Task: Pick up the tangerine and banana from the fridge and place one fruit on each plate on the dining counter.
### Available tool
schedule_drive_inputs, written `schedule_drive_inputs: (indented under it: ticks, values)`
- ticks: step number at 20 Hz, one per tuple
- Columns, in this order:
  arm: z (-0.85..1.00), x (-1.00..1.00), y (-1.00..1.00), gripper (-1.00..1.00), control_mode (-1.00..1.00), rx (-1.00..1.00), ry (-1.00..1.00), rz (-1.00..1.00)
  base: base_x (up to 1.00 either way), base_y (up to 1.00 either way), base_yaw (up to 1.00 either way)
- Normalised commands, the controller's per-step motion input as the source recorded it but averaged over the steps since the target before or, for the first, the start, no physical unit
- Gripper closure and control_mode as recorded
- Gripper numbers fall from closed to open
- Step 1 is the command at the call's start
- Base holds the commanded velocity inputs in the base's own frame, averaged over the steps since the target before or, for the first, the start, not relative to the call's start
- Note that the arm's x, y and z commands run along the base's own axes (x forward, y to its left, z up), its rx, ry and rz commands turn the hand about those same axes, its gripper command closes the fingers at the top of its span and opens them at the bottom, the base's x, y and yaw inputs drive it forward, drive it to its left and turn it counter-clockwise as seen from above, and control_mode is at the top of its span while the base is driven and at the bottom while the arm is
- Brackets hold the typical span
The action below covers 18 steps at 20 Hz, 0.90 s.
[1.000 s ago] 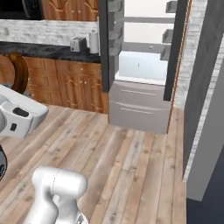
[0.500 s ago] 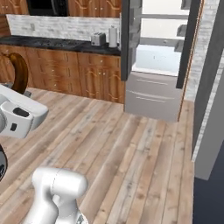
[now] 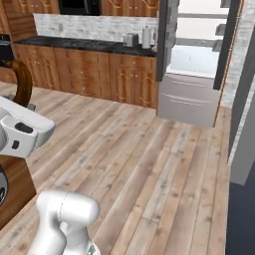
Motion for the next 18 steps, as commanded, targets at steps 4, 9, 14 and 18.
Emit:
schedule_drive_inputs:
  ticks: [4, 9, 14, 18]
  values:
    - [0.00, 0.00, 0.00, 1.00, 1.00, 0.00, 0.00, 0.00, -1.00, 0.39, 0.15]
    - [0.00, 0.00, 0.00, 1.00, 1.00, 0.00, 0.00, 0.00, -1.00, 0.40, 0.17]
    - [0.00, 0.00, 0.00, 1.00, 1.00, 0.00, 0.00, 0.00, -1.00, 0.49, 0.15]
    - [0.00, 0.00, 0.00, 1.00, 1.00, 0.00, 0.00, 0.00, -1.00, 0.59, 0.14]
